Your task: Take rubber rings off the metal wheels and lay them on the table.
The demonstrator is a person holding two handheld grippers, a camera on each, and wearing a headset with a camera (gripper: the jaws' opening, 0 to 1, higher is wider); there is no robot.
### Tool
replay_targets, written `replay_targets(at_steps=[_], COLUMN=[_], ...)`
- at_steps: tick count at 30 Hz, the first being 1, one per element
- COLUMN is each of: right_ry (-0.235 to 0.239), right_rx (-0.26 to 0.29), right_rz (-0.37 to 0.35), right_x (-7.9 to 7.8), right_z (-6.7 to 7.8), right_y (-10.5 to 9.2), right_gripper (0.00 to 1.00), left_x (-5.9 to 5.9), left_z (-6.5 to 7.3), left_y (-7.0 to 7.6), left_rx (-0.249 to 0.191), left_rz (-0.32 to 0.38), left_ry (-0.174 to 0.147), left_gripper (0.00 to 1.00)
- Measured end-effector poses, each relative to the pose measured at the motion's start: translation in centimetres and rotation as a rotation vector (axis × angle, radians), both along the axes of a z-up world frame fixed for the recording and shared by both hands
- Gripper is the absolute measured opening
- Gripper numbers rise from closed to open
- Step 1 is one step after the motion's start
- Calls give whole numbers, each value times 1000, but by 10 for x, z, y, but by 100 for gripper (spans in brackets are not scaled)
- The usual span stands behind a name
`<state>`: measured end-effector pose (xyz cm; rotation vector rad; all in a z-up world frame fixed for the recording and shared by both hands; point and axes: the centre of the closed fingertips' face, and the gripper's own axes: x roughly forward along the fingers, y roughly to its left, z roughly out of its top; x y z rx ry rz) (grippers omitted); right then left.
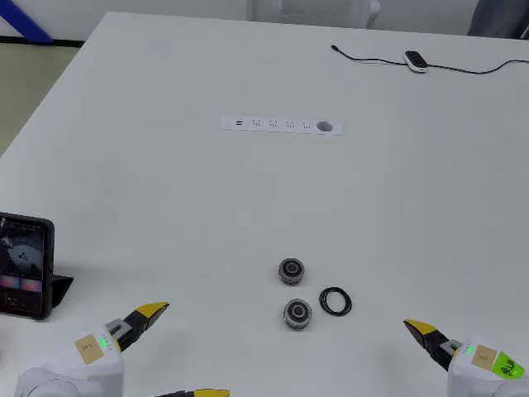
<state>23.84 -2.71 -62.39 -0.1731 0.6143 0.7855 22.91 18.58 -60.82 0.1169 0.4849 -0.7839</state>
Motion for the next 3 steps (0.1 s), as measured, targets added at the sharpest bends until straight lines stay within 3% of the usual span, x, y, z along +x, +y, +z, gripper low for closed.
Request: replay_targets(at_steps=[3], right_ry=[1], right_rx=[0], right_rz=[-5], right_x=[1], right_z=[0], right_y=[-1], right_gripper=[99], left_x=[-1], left_z=[0], left_y=[0], left_rx=[-3], left_rz=[1], left_ry=[3], left_gripper=[88])
